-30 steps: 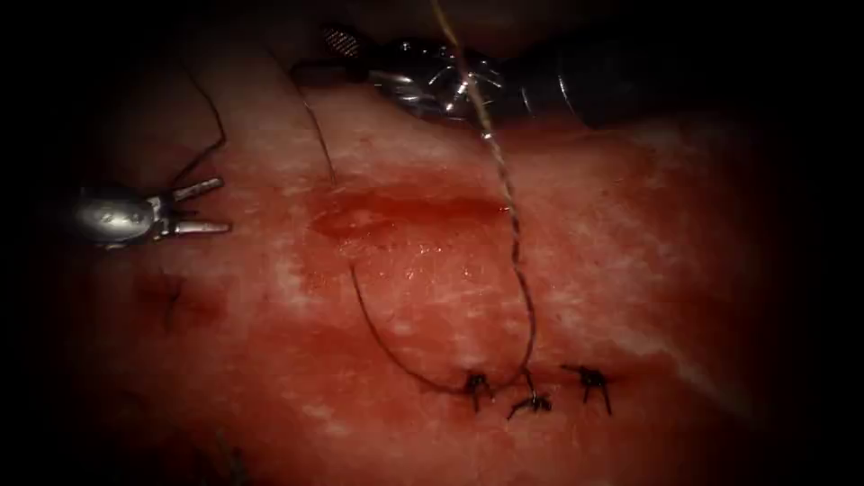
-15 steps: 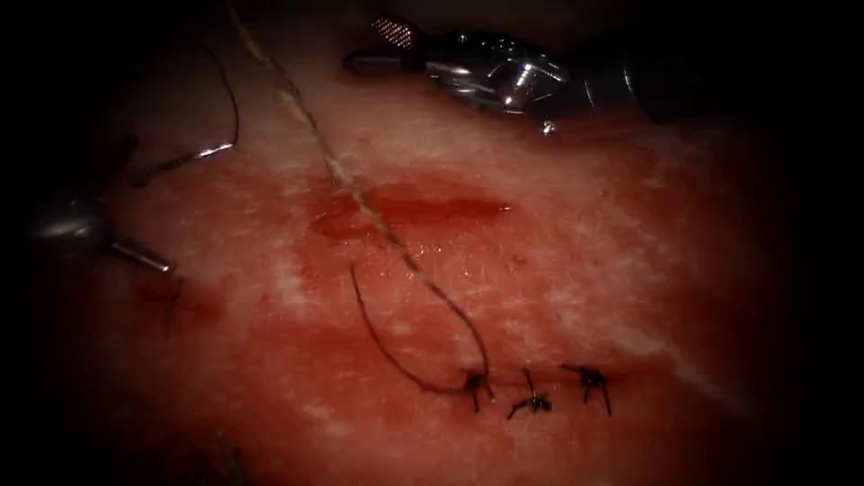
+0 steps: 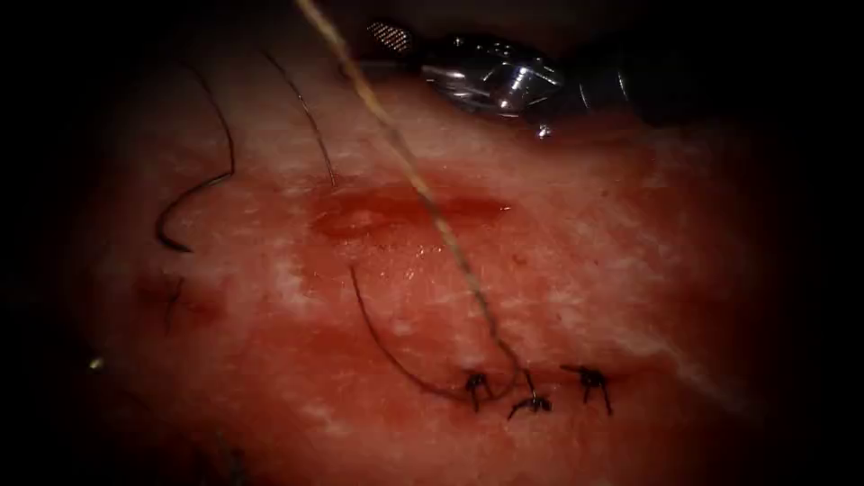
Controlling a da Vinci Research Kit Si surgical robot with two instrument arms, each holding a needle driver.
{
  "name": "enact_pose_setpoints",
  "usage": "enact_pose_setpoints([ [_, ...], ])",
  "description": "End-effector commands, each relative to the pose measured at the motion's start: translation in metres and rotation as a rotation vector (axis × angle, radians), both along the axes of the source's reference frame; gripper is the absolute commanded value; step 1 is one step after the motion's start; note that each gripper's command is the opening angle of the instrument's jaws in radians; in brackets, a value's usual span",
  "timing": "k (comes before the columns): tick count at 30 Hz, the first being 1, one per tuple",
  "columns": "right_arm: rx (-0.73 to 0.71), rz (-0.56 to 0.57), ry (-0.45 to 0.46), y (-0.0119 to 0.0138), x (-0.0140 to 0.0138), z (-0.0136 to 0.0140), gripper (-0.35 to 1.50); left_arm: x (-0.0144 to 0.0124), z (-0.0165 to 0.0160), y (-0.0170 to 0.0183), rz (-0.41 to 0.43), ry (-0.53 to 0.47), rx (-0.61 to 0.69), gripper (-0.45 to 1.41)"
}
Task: Wound Closure
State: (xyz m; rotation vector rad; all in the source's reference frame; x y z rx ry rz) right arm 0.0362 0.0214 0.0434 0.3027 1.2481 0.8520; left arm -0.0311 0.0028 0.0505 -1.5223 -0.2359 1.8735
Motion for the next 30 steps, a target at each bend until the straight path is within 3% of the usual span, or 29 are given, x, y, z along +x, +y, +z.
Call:
enact_pose_setpoints([
  [1,-0.001,-0.005,0.003,-0.0005,0.0007,0.0006,1.16,-0.0021,-0.0009,-0.0007,0.015,-0.033,0.003,1.25],
  [8,-0.004,-0.02,-0.003,-0.0011,0.0014,0.0013,1.16,-0.0106,-0.0065,-0.0015,0.074,-0.123,0.006,1.21],
  [13,-0.006,-0.028,-0.008,-0.0013,0.0018,0.0018,1.16,-0.0157,-0.0073,-0.0013,0.089,-0.08,0.004,1.21],
  [18,-0.01,-0.029,-0.008,-0.0015,0.002,0.0022,1.16,-0.0209,-0.0065,0.0002,0.062,-0.051,-0.004,1.18],
  [20,-0.01,-0.031,-0.009,-0.0016,0.0023,0.0023,1.16,-0.0232,-0.0053,0.0006,0.064,0.01,-0.034,1.16],
  [30,-0.013,-0.04,-0.01,-0.002,0.0029,0.0027,1.15,-0.0291,-0.0006,0.0002,0.07,0.132,-0.07,1.08],
])
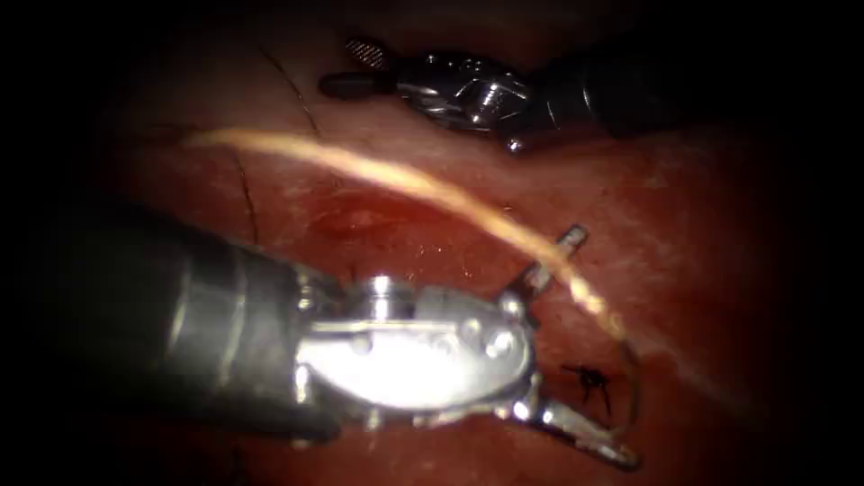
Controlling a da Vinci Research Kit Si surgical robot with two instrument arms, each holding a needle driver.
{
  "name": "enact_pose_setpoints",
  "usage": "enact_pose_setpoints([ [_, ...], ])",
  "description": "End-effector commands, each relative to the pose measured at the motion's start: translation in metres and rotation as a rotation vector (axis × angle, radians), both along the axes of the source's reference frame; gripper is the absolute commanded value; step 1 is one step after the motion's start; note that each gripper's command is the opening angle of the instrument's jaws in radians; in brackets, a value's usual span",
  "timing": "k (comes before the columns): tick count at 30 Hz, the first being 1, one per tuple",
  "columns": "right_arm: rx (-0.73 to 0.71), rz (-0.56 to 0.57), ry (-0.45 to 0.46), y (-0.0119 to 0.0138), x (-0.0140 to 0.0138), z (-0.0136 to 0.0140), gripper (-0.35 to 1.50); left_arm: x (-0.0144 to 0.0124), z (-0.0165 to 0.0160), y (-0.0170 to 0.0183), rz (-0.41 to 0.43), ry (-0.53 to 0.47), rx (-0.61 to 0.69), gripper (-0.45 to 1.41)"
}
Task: Wound Closure
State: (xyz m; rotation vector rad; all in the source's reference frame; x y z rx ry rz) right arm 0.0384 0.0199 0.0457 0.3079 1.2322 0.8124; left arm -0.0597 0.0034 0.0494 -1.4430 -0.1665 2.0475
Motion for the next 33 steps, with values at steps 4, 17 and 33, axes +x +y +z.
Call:
enact_pose_setpoints([
  [4,0.001,-0.004,0.0,-0.0005,0.0007,0.0005,1.15,-0.0013,0.0016,-0.0005,0.0,0.016,-0.003,1.06],
  [17,-0.001,-0.006,0.002,-0.0006,0.0008,0.0007,1.15,0.0021,0.0005,-0.0017,0.037,0.013,-0.038,0.17],
  [33,0.018,-0.065,0.03,-0.001,0.0002,0.0001,1.11,0.0101,0.001,-0.002,0.098,-0.008,-0.252,-0.45],
])
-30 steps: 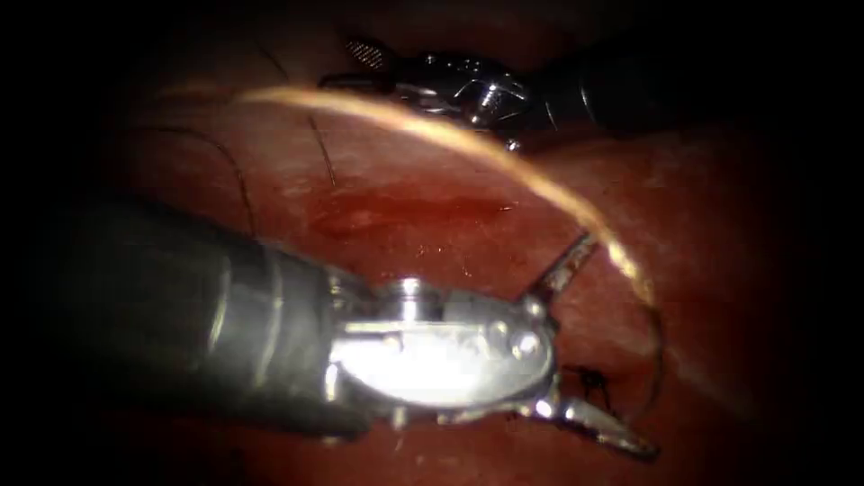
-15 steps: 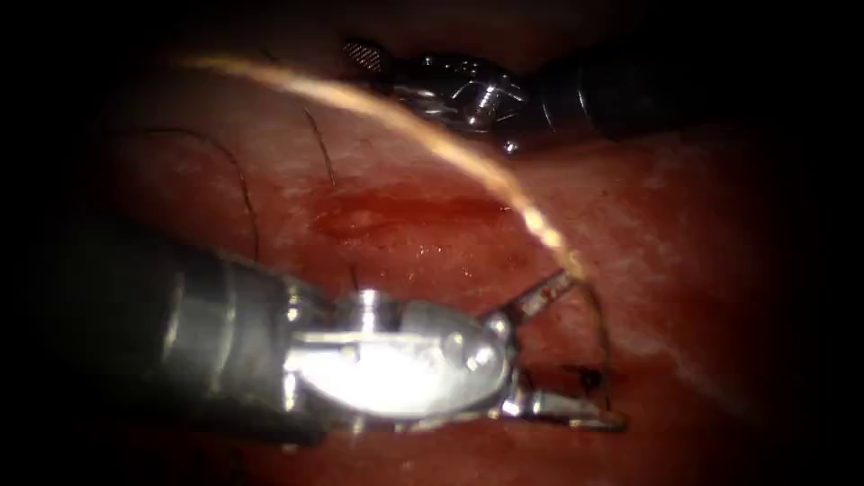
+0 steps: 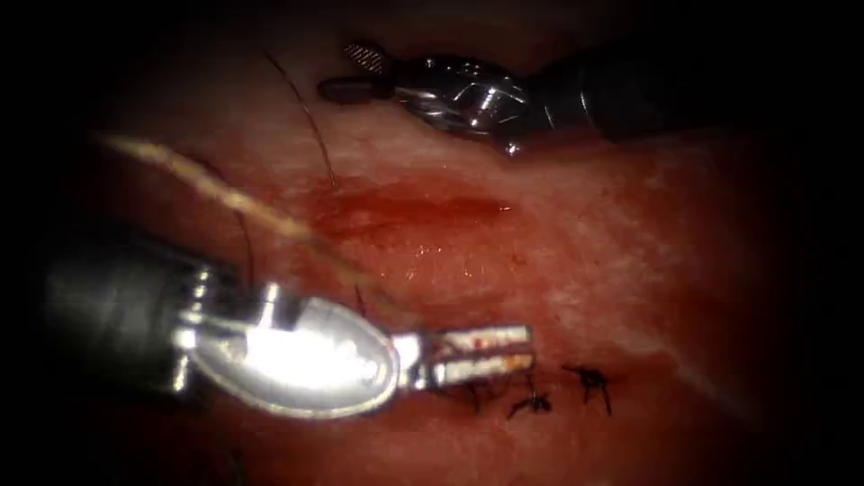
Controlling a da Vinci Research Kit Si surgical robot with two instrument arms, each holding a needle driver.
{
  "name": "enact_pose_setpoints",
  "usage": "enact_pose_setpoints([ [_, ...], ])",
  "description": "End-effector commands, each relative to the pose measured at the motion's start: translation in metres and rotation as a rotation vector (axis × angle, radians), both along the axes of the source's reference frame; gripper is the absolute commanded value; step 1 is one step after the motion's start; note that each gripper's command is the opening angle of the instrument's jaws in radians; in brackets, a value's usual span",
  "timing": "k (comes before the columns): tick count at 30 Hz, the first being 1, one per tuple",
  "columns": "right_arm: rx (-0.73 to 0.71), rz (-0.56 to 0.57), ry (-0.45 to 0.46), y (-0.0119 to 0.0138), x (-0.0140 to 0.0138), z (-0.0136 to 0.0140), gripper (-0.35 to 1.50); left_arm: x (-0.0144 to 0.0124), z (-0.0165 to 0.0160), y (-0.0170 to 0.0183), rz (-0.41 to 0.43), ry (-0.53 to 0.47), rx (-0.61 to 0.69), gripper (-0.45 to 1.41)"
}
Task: Wound Closure
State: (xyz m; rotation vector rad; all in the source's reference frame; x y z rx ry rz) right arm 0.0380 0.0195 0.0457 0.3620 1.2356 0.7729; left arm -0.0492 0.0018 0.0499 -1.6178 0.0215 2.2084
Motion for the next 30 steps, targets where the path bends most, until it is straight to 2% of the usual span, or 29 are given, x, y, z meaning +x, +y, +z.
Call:
enact_pose_setpoints([
  [1,0.015,-0.029,0.013,-0.0007,0.0005,0.0,1.11,0.0006,0.0009,-0.0004,-0.005,-0.004,-0.002,-0.45],
  [8,0.054,-0.13,0.043,-0.0024,-0.0005,-0.0019,1.11,0.0087,0.0043,0.001,-0.052,-0.025,0.002,-0.45],
  [9,0.07,-0.148,0.049,-0.0029,-0.0009,-0.0027,1.11,0.0105,0.0052,0.0014,-0.066,-0.02,-0.001,-0.45],
  [11,0.096,-0.182,0.051,-0.0037,-0.0015,-0.0036,1.13,0.0118,0.006,0.0015,-0.081,-0.02,0.006,-0.45],
  [18,0.22,-0.36,0.022,-0.0076,-0.0046,-0.0073,1.11,0.0125,0.0082,0.0012,-0.107,0.0,0.002,-0.45],
  [23,0.263,-0.415,0.026,-0.0092,-0.0068,-0.0098,1.08,0.0127,0.0099,0.0011,-0.113,0.004,-0.003,-0.45],
  [30,0.303,-0.476,0.026,-0.0108,-0.0065,-0.0119,1.05,0.0127,0.0118,0.0013,-0.12,0.005,-0.002,-0.45],
])
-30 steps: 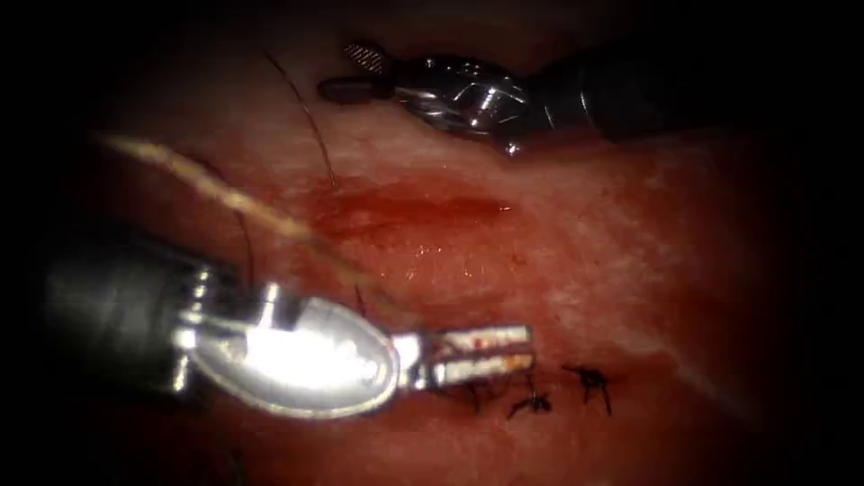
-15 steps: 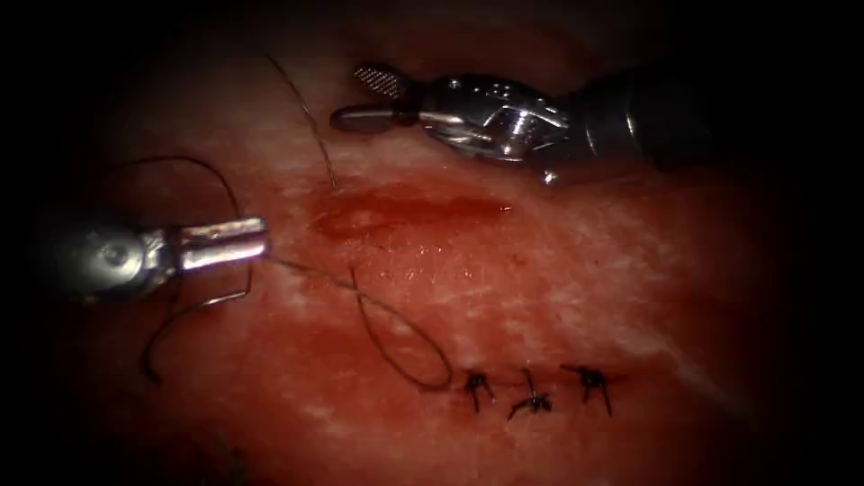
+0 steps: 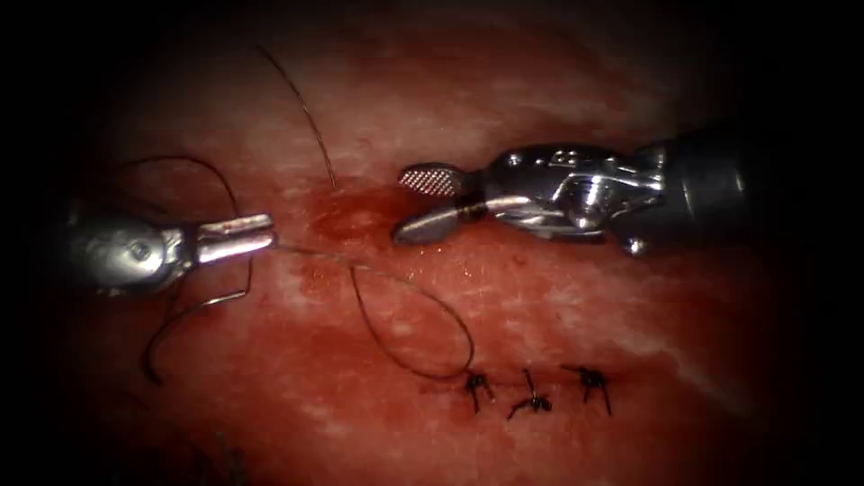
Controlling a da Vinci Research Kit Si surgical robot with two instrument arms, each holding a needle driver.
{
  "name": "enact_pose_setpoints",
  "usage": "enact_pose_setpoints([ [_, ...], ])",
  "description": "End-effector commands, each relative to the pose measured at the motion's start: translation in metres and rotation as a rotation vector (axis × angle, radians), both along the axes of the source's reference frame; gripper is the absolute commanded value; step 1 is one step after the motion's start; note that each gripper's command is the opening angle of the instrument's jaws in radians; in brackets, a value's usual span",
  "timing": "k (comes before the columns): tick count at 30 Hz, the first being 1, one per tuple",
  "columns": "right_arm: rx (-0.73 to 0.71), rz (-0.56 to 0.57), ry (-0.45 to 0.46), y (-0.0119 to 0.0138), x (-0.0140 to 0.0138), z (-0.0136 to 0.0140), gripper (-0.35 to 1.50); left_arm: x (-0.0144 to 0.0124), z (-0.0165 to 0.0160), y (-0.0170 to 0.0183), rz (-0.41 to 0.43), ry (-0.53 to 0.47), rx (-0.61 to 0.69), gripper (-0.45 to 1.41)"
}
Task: Wound Closure
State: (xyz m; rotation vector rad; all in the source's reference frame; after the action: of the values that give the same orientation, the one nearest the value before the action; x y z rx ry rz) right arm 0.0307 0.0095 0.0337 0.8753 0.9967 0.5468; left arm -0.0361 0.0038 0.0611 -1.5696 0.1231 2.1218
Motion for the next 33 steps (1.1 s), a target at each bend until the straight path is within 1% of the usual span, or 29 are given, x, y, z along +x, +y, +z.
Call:
enact_pose_setpoints([
  [1,0.006,-0.013,0.011,-0.001,0.0011,-0.0001,1.03,-0.0005,0.0006,-0.0007,0.002,0.0,0.001,-0.45],
  [5,0.01,-0.024,0.018,-0.0013,0.0026,-0.0002,1.0,-0.0007,0.0006,-0.0007,0.003,-0.002,0.002,-0.45],
  [7,0.005,-0.042,0.015,-0.0016,0.0039,0.0002,1.0,-0.0012,0.0004,-0.0007,0.005,-0.005,0.003,-0.45],
  [11,-0.006,-0.067,-0.013,-0.0019,0.0052,0.0006,1.0,-0.0018,-0.0001,-0.0007,0.009,-0.011,0.005,-0.45],
  [12,-0.028,-0.075,-0.013,-0.0018,0.0056,0.0006,1.0,-0.002,-0.0002,-0.0006,0.012,-0.014,0.006,-0.45],
  [16,-0.06,-0.097,-0.019,-0.0023,0.0062,0.0009,0.98,-0.0018,-0.0003,-0.0006,0.013,-0.015,0.006,-0.45],
  [17,-0.06,-0.118,-0.026,-0.0026,0.0063,0.0011,0.76,-0.0018,-0.0003,-0.0006,0.013,-0.016,0.006,-0.45],
  [18,-0.056,-0.133,-0.022,-0.0026,0.0063,0.0012,0.49,-0.0018,-0.0003,-0.0006,0.013,-0.016,0.006,-0.45],
  [19,-0.064,-0.147,-0.008,-0.0026,0.0063,0.0012,-0.13,-0.0018,-0.0003,-0.0006,0.013,-0.016,0.006,-0.45],
  [20,-0.073,-0.158,0.003,-0.0025,0.0063,0.0012,-0.35,-0.0018,-0.0003,-0.0006,0.013,-0.015,0.006,-0.45],
  [23,-0.083,-0.146,-0.001,-0.0023,0.0063,0.0011,-0.35,-0.0018,-0.0003,-0.0006,0.013,-0.016,0.006,-0.45],
  [26,-0.091,-0.107,-0.012,-0.0013,0.0062,0.0009,-0.35,-0.0017,-0.0003,-0.0006,0.004,-0.026,0.033,-0.45],
  [27,-0.094,-0.094,-0.021,-0.0008,0.0061,0.0009,-0.35,-0.0018,-0.0003,-0.0005,-0.018,-0.051,0.096,-0.22],
  [28,-0.098,-0.077,-0.031,-0.0003,0.0059,0.0009,-0.35,-0.0018,-0.0003,-0.0004,-0.04,-0.076,0.16,0.19],
  [29,-0.101,-0.067,-0.039,0.0001,0.0058,0.0009,-0.35,-0.0018,-0.0003,-0.0003,-0.065,-0.096,0.218,0.44],
  [30,-0.105,-0.056,-0.048,0.0005,0.0056,0.0009,-0.35,-0.0018,-0.0002,-0.0002,-0.11,-0.084,0.259,0.79],
  [31,-0.108,-0.042,-0.059,0.0009,0.0054,0.001,-0.35,-0.0017,-0.0002,-0.0003,-0.142,-0.055,0.271,0.99],
  [33,-0.11,-0.031,-0.07,0.0013,0.0053,0.0013,-0.35,-0.0017,-0.0004,-0.0003,-0.211,0.031,0.288,1.11],
])
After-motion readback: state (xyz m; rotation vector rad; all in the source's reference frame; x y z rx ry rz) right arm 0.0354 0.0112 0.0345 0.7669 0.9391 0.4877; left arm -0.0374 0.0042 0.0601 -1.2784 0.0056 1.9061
